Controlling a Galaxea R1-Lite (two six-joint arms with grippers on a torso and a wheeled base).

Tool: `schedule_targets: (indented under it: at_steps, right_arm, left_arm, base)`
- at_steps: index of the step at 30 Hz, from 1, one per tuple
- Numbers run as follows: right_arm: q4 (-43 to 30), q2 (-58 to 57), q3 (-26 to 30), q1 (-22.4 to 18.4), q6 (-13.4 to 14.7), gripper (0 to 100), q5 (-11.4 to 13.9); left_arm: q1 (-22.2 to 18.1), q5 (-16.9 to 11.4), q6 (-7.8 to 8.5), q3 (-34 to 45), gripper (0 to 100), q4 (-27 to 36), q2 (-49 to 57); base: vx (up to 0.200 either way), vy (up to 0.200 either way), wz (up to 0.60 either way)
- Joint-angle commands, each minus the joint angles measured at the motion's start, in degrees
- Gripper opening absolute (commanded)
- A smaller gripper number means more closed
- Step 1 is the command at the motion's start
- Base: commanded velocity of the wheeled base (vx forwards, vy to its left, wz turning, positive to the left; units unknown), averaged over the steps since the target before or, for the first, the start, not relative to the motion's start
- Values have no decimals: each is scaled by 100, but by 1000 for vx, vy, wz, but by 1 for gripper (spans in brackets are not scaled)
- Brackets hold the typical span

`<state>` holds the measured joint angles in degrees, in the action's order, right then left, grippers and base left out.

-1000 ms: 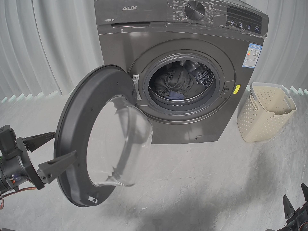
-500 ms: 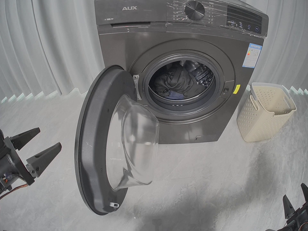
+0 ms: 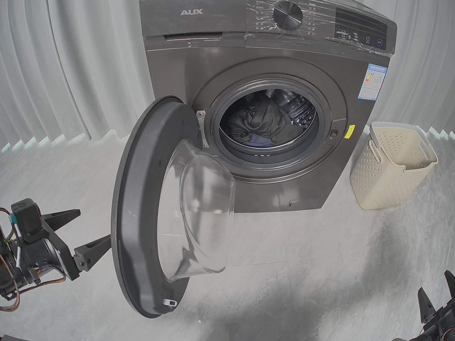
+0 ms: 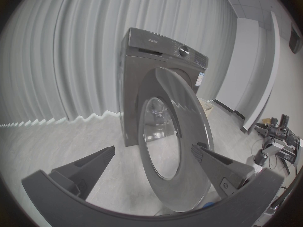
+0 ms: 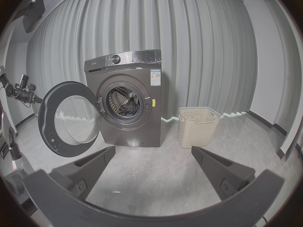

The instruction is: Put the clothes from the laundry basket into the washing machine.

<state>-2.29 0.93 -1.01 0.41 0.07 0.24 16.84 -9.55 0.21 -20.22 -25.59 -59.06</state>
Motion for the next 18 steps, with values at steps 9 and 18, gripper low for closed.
schedule_targets:
  at_steps: [9,18]
  right_arm:
    - [1,-93,5,2,1,100,2]
    - [1,-93,5,2,10,100,2]
  left_arm:
    - [865,49,-56,-632,100,-166,-1125]
    - [1428,497,-320,-975,100,-1361,-2355]
  base:
    - [0,0,0]
    - [0,0,0]
